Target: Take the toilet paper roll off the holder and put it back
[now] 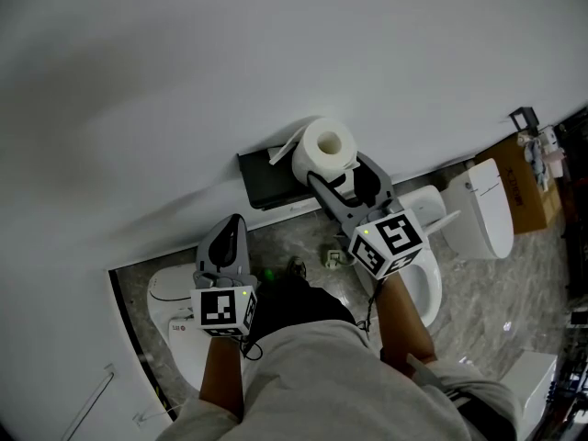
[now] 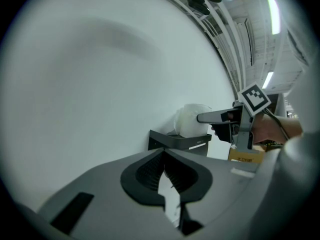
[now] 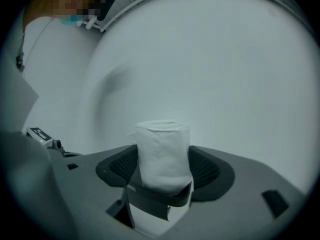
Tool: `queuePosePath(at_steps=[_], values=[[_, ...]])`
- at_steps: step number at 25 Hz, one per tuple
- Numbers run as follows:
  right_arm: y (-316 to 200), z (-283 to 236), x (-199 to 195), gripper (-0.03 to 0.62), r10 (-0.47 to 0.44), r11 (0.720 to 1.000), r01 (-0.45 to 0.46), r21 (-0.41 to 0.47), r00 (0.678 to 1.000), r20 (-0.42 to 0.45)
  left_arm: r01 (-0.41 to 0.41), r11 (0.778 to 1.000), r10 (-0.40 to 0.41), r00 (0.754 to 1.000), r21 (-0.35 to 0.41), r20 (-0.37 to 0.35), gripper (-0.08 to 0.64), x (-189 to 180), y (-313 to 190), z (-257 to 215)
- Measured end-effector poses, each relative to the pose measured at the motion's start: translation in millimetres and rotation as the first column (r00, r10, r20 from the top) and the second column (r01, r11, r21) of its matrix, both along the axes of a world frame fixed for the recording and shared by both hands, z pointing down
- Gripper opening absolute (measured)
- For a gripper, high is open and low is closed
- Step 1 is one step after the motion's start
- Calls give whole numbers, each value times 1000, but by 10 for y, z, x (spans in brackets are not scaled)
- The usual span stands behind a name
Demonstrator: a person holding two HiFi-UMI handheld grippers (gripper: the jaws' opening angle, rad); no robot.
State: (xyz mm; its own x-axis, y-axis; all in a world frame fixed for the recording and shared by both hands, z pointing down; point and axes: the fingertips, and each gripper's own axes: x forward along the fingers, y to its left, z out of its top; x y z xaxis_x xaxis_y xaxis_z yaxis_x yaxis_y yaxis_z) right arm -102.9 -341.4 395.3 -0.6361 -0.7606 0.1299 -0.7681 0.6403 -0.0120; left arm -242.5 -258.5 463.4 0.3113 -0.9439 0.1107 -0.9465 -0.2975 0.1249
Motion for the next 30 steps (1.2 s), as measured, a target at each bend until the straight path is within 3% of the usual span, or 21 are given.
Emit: queuePosePath(at_steps=[10, 23, 24, 26, 27, 30], values=[[95, 154, 83, 314, 37, 998, -37, -41, 999, -16, -4, 1000, 4, 1000, 17, -7, 11, -40, 194, -68], [635, 337, 289, 313, 81, 995, -83, -48, 996, -41, -47, 997, 50, 998, 61, -41, 11, 102, 301, -219], [669, 335, 331, 296, 90, 995, -92, -42, 995, -38, -48, 997, 51, 997, 61, -50, 11, 150, 319, -232], [716, 305, 442, 122, 130, 991, -130, -23, 991, -22, -63, 996, 67, 996, 63, -53, 11, 290, 374, -272], [740, 286, 486, 67, 142, 990, -143, -15, 990, -12, -76, 995, 79, 996, 66, -48, 11, 370, 405, -293], [838, 254, 546, 38, 125, 992, -125, 4, 992, 2, -93, 993, 95, 995, 70, -27, 11, 575, 465, -334]])
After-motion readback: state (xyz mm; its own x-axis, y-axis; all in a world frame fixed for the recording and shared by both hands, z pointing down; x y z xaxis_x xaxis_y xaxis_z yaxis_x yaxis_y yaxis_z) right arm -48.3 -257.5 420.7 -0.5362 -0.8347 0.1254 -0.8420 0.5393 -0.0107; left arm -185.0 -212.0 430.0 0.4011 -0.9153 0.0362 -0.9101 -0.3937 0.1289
